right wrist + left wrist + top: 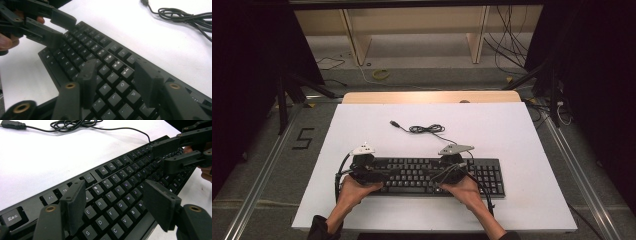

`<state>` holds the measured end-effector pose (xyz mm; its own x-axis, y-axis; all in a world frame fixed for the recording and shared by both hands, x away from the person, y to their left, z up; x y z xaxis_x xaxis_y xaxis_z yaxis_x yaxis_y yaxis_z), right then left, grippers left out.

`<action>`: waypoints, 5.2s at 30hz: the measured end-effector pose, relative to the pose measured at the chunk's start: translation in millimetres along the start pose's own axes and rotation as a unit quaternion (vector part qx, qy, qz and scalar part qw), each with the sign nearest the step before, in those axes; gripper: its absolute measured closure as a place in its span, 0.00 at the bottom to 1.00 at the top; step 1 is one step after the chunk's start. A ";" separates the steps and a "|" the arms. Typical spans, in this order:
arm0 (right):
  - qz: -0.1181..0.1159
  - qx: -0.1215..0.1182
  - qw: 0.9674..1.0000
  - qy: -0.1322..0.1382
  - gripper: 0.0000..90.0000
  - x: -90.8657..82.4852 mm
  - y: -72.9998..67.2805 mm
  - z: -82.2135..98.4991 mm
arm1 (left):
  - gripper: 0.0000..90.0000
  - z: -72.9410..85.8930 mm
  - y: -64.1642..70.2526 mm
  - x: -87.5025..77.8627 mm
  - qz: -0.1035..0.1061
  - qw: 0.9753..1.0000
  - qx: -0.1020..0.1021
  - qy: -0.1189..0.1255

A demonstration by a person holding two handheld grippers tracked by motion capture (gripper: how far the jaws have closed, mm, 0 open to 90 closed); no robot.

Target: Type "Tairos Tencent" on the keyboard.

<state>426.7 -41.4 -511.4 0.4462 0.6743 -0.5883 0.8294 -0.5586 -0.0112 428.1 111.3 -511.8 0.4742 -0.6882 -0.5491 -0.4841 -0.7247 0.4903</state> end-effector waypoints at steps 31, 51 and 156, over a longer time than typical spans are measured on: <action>0.008 -0.009 0.998 -0.057 1.00 23.8 5.9 15.2 | 0.37 5.4 2.4 -15.2 0.015 1.000 -0.003 0.023; 0.007 -0.013 0.997 -0.072 1.00 30.7 4.6 23.4 | 0.34 12.8 0.7 -21.8 0.018 0.999 -0.002 0.026; -0.003 0.003 0.999 0.039 0.36 -44.1 -12.2 16.8 | 0.99 25.5 -26.6 2.1 -0.060 0.991 0.045 -0.114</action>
<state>391.3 -72.4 -498.9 0.4662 0.7131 -0.5236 0.8302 -0.5571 -0.0195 423.3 130.0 -543.2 0.3592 -0.5652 -0.7426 -0.5029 -0.7875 0.3562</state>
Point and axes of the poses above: each handheld gripper's, and its own axes: x roughly forward along the jaws, z roughly out of its underside, y roughly to its right, the point moved 10 cm from there along x, roughly forward along the jaws, and after that the axes turned 14 degrees about -x, right-handed, at the moved point
